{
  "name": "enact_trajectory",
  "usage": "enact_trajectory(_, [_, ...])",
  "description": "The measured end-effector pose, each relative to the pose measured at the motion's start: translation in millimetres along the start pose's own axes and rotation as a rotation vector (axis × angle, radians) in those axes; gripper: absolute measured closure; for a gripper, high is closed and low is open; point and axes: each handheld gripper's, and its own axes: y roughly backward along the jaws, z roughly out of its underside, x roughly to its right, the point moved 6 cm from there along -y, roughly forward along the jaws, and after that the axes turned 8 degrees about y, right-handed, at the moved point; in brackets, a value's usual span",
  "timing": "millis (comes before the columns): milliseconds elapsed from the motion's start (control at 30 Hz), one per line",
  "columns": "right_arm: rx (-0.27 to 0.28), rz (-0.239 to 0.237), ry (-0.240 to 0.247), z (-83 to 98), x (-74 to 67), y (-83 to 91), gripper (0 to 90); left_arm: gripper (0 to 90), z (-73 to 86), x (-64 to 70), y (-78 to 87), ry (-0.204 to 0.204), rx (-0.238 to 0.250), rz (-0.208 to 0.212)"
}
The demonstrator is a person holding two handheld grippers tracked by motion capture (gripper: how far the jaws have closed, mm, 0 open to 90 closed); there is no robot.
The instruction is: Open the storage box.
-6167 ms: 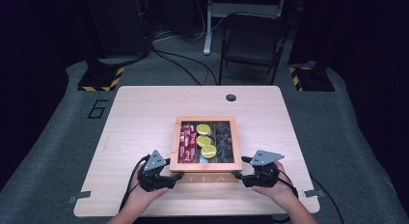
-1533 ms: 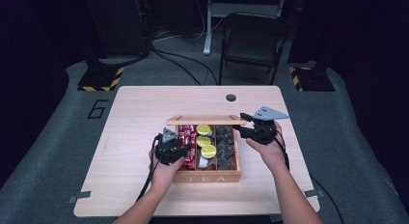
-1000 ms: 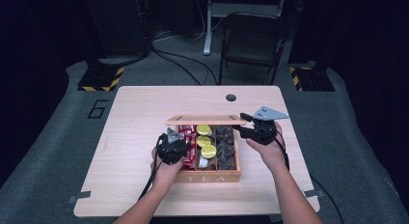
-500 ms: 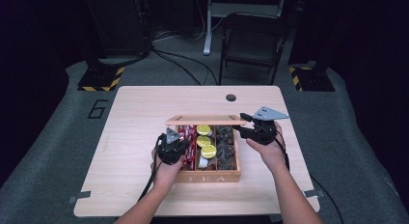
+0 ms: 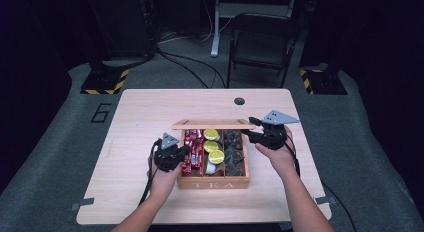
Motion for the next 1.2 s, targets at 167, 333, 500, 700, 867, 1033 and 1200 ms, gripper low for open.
enact_trajectory(167, [-0.001, 0.002, -0.005, 0.0, -0.2, 0.1, 49.0, 87.5, 1.8, -13.9, 19.3, -0.014, 0.006, -0.013])
enact_trajectory(333, [-0.002, 0.004, -0.005, 0.0, -0.4, 0.1, 49.1, 87.5, 4.6, -29.2, 37.7, -0.013, 0.008, -0.029])
enact_trajectory(500, [0.006, 0.003, -0.003, 0.7, -0.7, -0.1, 48.8, 87.5, 9.8, -46.0, 47.8, 0.047, 0.042, -0.036])
enact_trajectory(700, [0.005, 0.004, -0.009, 1.4, -1.3, 0.2, 48.8, 87.4, 11.4, -61.4, 49.2, 0.09, 0.055, -0.052])
enact_trajectory(867, [0.005, 0.002, 0.0, 1.9, -1.0, 0.5, 48.7, 87.4, 16.1, -79.5, 45.4, 0.075, 0.035, -0.108])
enact_trajectory(1033, [0.005, 0.003, 0.001, 2.0, -1.2, 0.4, 48.7, 87.4, 25.3, -98.2, 37.9, 0.11, 0.007, -0.129])
enact_trajectory(1200, [0.004, 0.004, 0.002, 2.0, -1.2, 0.5, 48.7, 87.3, 32.1, -109.0, 31.5, 0.107, -0.022, -0.152])
